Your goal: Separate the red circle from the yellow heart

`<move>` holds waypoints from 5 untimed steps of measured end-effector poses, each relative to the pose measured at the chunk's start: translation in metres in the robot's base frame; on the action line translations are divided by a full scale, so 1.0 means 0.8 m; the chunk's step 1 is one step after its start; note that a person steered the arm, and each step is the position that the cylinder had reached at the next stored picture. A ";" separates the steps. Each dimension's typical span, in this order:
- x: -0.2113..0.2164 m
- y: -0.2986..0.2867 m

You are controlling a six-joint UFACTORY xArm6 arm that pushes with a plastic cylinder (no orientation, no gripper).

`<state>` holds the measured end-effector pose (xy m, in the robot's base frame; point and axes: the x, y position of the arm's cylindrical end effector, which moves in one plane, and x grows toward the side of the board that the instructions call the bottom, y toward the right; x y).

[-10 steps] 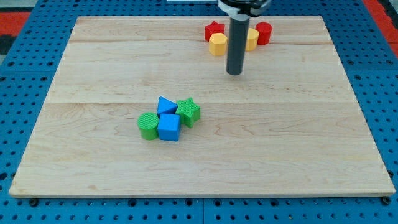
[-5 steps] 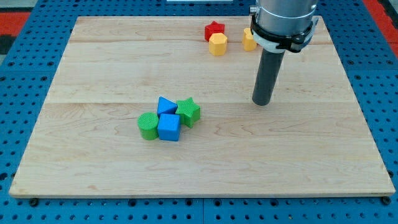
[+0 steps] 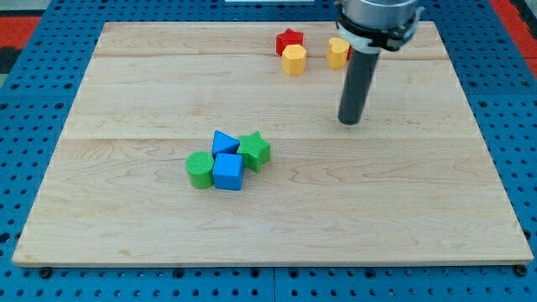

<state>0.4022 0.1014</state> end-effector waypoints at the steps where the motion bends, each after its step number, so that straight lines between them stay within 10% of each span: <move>1: -0.027 -0.017; 3: -0.064 0.063; 5: -0.064 -0.035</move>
<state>0.3511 0.0733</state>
